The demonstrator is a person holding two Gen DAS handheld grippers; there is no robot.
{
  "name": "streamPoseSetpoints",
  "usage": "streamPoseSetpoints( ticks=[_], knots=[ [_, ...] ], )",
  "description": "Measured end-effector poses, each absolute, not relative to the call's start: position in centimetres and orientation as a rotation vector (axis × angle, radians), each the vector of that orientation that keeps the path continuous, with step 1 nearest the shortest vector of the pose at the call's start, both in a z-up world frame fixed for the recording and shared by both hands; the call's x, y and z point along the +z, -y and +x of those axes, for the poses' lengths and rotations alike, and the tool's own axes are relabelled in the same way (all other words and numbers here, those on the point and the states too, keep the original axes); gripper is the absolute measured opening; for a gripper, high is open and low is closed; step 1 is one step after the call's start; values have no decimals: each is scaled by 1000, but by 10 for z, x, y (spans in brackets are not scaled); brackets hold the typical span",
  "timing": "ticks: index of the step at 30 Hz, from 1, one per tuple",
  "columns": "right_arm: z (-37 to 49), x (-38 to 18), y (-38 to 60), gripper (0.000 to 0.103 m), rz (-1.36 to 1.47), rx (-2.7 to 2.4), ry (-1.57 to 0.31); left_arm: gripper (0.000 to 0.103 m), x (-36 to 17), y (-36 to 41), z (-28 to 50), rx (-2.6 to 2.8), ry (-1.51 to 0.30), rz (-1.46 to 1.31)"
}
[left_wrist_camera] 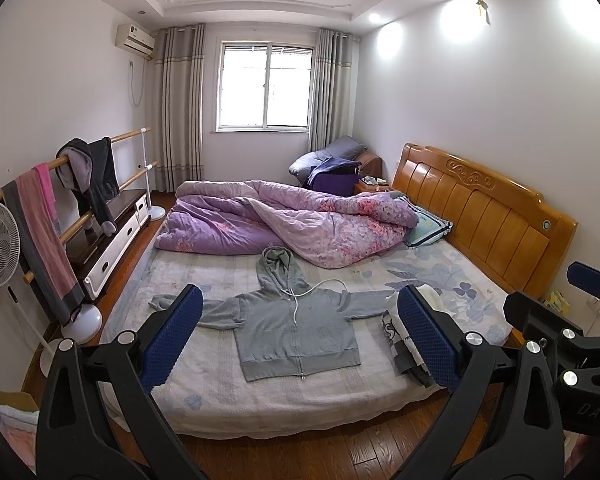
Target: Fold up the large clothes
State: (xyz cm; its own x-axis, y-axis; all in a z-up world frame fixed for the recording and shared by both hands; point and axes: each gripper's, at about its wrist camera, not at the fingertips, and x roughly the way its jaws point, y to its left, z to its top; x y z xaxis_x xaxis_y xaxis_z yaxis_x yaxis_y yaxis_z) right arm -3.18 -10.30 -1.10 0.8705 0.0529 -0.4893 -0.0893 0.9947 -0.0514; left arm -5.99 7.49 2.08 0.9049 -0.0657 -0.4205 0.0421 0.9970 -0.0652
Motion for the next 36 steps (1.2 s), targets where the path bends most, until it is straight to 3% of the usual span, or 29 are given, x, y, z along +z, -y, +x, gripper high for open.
streamPoseSetpoints(
  ticks=[36],
  knots=[
    [-29, -11, 99, 95, -67, 74, -517, 98, 21, -79, -56, -56, -436, -49]
  ],
)
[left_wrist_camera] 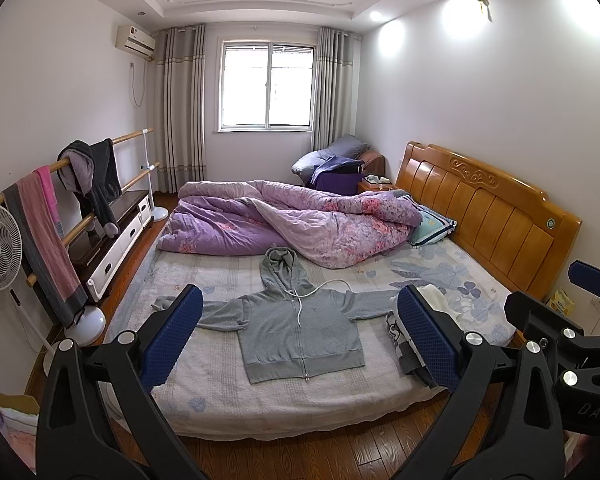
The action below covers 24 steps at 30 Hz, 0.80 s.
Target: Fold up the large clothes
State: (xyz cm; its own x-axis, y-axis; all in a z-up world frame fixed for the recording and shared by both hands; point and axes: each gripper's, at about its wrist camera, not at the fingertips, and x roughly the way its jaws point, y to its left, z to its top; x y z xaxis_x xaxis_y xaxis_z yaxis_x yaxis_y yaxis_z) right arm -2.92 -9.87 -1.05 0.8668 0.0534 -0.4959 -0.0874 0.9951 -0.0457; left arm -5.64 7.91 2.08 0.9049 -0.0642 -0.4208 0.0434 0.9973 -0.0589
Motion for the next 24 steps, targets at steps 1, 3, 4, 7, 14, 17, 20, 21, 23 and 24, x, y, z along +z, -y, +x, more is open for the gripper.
streamPoseSetpoints(
  ticks=[1, 3, 4, 7, 14, 17, 20, 21, 23, 24],
  knots=[
    [-28, -10, 99, 95, -67, 74, -518, 98, 21, -79, -56, -55, -438, -49],
    [-26, -10, 99, 95, -68, 75, -519, 98, 20, -80, -56, -56, -438, -50],
    [-26, -10, 99, 95, -67, 75, -519, 98, 20, -82, -57, -55, -439, -50],
    [-24, -11, 99, 95, -65, 75, -521, 98, 20, -82, -57, -55, -439, -50],
    [-23, -11, 100, 95, -65, 76, -522, 98, 20, -83, -56, -57, -440, -49],
    [-22, -11, 100, 95, -65, 76, -522, 98, 21, -83, -56, -57, -438, -47],
    [-22, -11, 101, 95, -65, 77, -521, 98, 21, -85, -56, -57, -438, -48],
    [-22, -11, 101, 95, -65, 76, -522, 98, 21, -85, -55, -58, -439, -48],
    [-22, -11, 100, 95, -66, 76, -521, 98, 21, -86, -55, -59, -439, -47],
    [-22, -10, 101, 95, -65, 77, -522, 98, 21, -86, -55, -58, -438, -47]
  ],
)
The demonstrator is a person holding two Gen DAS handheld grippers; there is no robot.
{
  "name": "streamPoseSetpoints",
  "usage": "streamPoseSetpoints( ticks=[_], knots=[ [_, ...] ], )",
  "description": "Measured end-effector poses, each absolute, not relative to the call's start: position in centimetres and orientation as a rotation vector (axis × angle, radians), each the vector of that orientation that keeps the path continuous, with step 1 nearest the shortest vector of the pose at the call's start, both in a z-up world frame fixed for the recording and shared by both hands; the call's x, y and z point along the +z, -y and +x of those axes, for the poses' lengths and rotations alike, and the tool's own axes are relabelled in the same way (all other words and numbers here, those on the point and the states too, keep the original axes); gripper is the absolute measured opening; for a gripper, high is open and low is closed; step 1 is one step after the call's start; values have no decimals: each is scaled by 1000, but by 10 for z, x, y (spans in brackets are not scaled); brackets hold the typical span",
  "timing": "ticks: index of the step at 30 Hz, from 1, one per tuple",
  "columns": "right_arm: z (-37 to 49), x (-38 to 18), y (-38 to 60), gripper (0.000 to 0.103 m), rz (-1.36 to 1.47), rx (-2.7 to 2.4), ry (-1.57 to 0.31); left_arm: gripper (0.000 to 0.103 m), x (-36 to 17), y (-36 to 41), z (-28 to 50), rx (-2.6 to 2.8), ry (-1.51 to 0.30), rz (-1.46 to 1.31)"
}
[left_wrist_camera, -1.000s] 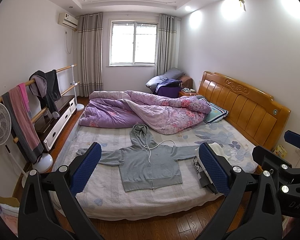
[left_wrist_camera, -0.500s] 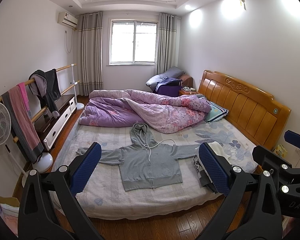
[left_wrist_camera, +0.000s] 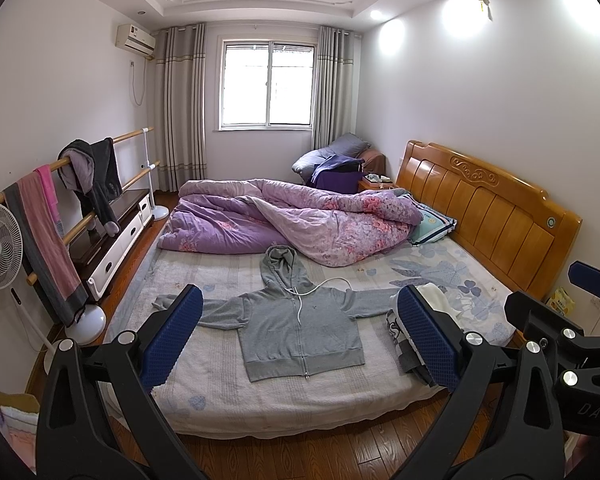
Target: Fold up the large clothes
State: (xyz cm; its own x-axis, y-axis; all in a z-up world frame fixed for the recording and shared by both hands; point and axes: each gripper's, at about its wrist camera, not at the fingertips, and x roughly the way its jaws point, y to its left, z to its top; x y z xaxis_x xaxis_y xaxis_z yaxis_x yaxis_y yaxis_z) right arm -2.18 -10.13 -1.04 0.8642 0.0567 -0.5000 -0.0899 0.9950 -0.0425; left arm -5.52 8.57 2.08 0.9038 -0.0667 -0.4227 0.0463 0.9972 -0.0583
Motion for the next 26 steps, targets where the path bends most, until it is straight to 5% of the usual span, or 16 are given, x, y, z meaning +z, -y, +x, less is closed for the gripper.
streamPoseSetpoints(
  ticks=[26],
  knots=[
    [-26, -10, 98, 95, -65, 74, -522, 98, 19, -95, -55, -52, -438, -41]
  ],
)
